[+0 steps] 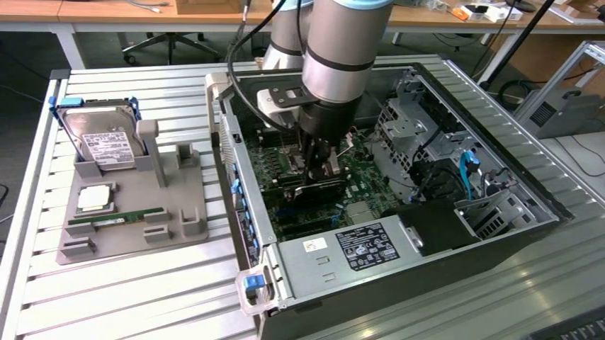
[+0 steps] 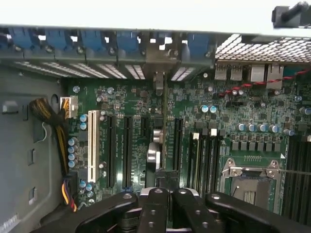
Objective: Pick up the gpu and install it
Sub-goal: 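Insert the gpu into the slot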
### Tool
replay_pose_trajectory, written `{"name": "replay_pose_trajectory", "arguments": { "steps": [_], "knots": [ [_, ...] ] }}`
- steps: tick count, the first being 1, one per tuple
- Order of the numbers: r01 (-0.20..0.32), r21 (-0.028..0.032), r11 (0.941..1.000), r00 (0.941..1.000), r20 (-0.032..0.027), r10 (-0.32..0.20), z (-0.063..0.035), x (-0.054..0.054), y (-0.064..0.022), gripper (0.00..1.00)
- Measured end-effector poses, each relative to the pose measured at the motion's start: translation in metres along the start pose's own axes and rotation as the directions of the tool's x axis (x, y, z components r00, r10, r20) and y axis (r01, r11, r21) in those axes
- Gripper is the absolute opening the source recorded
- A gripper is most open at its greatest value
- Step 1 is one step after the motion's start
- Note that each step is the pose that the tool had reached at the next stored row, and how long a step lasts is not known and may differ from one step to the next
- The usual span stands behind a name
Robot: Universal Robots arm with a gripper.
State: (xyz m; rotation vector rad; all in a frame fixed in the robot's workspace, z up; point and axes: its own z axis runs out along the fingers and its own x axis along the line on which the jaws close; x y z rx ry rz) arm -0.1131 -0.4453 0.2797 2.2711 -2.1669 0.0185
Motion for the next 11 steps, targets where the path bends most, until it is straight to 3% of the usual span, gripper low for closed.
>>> {"name": "replay_pose_trajectory", "arguments": {
  "steps": [3, 5, 11],
  "knots": [
    [0.005, -0.0118, 0.9999, 1.0000, 0.0005, -0.005, 0.0003, 0.001, -0.0114, 0.11],
    [0.011, -0.0250, 0.9996, 0.9999, 0.0011, -0.011, 0.0007, 0.001, -0.0233, 0.11],
    [0.013, -0.0266, 0.9996, 0.9999, 0.0011, -0.013, 0.0006, 0.001, -0.0242, 0.11]
  ]
}}
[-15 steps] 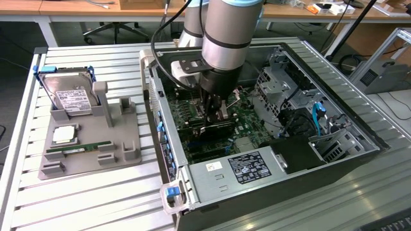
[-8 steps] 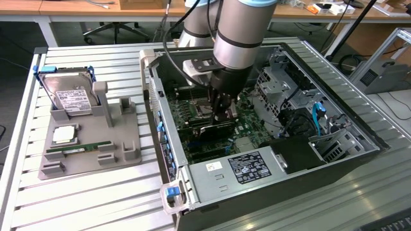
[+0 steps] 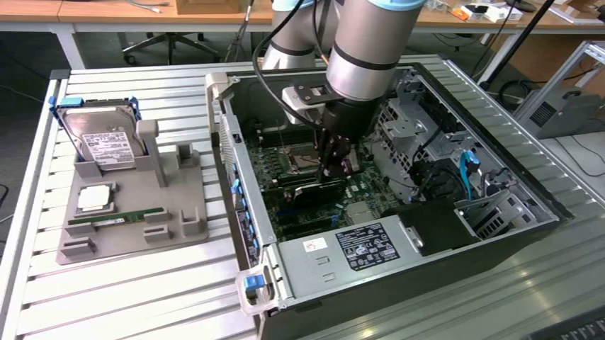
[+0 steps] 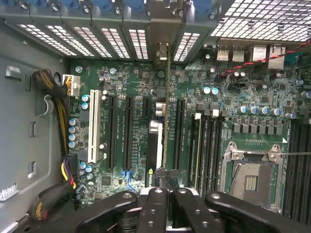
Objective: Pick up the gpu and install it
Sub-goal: 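Insert the gpu into the slot, then press down on the gpu until it lock into place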
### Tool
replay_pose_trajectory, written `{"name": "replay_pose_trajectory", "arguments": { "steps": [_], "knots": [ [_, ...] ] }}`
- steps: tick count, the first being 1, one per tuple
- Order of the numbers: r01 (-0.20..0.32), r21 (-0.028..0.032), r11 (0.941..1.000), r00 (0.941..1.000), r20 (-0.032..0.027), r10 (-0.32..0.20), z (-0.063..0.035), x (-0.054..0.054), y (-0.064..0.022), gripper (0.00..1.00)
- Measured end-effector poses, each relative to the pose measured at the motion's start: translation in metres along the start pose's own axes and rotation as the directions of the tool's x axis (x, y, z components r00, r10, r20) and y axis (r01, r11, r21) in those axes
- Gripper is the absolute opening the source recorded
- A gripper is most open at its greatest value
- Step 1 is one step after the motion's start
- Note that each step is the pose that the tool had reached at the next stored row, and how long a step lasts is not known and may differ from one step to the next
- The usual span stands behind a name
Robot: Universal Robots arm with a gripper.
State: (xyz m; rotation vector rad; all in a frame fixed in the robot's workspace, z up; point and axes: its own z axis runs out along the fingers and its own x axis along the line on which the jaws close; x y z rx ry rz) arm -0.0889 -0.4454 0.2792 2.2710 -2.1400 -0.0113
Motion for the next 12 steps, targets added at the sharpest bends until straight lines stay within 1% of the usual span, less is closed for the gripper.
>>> {"name": "replay_pose_trajectory", "arguments": {
  "steps": [5, 8, 12],
  "knots": [
    [0.000, 0.0001, 1.0000, 1.0000, 0.0001, 0.000, 0.0000, 0.000, 0.0006, 0.11],
    [0.000, 0.0000, 1.0000, 1.0000, 0.0000, 0.000, 0.0002, -0.001, 0.0092, 0.11],
    [0.000, 0.0000, 1.0000, 1.0000, 0.0001, 0.000, 0.0006, -0.001, 0.0241, 0.11]
  ]
}}
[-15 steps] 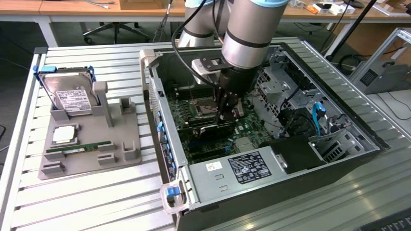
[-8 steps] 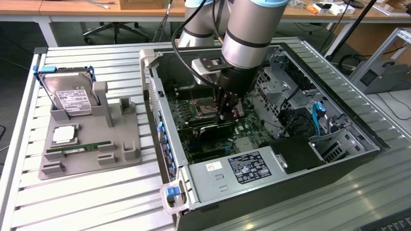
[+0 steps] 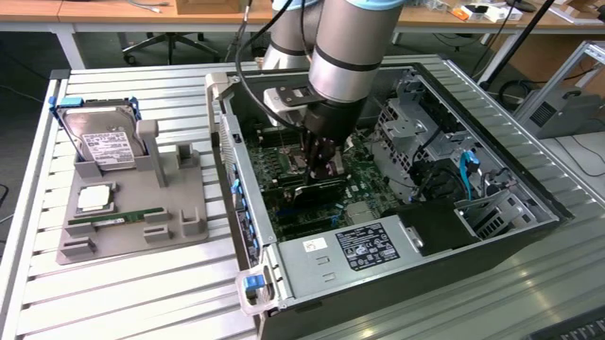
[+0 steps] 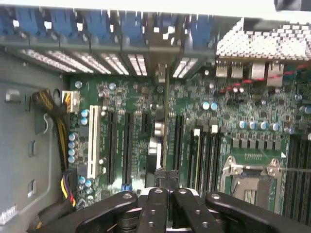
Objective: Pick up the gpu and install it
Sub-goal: 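Press down on the gpu until it lock into place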
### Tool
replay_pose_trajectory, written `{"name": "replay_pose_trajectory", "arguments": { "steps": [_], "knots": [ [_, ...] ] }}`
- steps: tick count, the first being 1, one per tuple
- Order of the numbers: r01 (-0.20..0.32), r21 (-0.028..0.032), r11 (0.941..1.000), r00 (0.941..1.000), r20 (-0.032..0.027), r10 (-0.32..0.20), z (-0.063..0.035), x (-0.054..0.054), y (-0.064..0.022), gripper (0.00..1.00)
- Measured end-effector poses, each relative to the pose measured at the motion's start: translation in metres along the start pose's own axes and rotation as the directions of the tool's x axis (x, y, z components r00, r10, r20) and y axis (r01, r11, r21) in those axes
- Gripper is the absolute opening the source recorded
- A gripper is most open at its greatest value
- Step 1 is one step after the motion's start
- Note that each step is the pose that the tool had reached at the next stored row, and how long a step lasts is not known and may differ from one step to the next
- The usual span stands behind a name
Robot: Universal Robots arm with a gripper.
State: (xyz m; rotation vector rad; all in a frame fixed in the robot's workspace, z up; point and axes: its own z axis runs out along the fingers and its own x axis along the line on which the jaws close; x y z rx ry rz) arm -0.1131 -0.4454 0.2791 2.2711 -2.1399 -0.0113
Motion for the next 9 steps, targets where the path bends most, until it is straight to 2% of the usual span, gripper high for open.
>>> {"name": "replay_pose_trajectory", "arguments": {
  "steps": [5, 9],
  "knots": [
    [0.000, 0.0001, 1.0000, 1.0000, 0.0000, 0.000, 0.0004, -0.001, 0.0173, 0.11],
    [0.000, 0.0000, 1.0000, 1.0000, -0.0001, 0.000, 0.0020, -0.001, 0.0238, 0.11]
  ]
}}
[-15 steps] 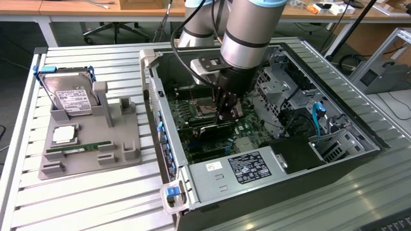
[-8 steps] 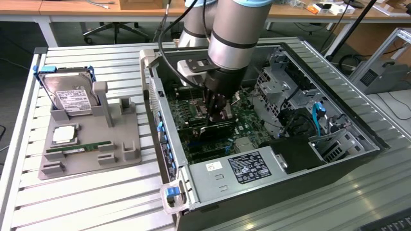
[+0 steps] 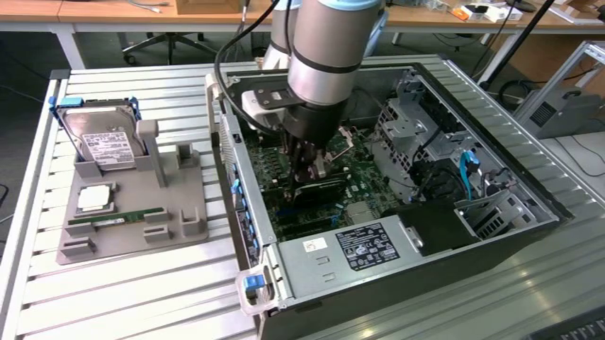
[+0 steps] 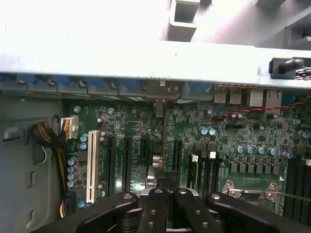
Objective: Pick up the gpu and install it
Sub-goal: 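Press down on the gpu until it lock into place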
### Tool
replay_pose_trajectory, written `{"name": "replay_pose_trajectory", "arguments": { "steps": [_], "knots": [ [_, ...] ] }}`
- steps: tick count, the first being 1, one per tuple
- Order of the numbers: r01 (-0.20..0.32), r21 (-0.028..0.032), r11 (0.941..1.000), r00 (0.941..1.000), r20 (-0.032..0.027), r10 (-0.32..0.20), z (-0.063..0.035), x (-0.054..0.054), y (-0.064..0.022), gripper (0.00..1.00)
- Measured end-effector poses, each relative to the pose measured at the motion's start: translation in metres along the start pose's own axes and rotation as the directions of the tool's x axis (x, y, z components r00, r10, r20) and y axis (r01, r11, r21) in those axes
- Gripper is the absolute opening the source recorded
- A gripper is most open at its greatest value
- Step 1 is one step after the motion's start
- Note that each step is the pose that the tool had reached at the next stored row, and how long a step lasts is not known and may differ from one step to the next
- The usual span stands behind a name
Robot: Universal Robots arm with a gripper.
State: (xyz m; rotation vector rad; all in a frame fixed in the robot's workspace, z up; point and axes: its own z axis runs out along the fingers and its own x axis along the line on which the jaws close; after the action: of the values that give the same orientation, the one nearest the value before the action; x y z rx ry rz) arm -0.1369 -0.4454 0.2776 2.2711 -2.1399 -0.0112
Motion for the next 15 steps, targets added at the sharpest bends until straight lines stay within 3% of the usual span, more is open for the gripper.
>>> {"name": "replay_pose_trajectory", "arguments": {
  "steps": [15],
  "knots": [
    [0.000, -0.0002, 1.0000, 1.0000, -0.0002, 0.000, 0.0039, -0.0002, 0.0036, 0.11]
  ]
}}
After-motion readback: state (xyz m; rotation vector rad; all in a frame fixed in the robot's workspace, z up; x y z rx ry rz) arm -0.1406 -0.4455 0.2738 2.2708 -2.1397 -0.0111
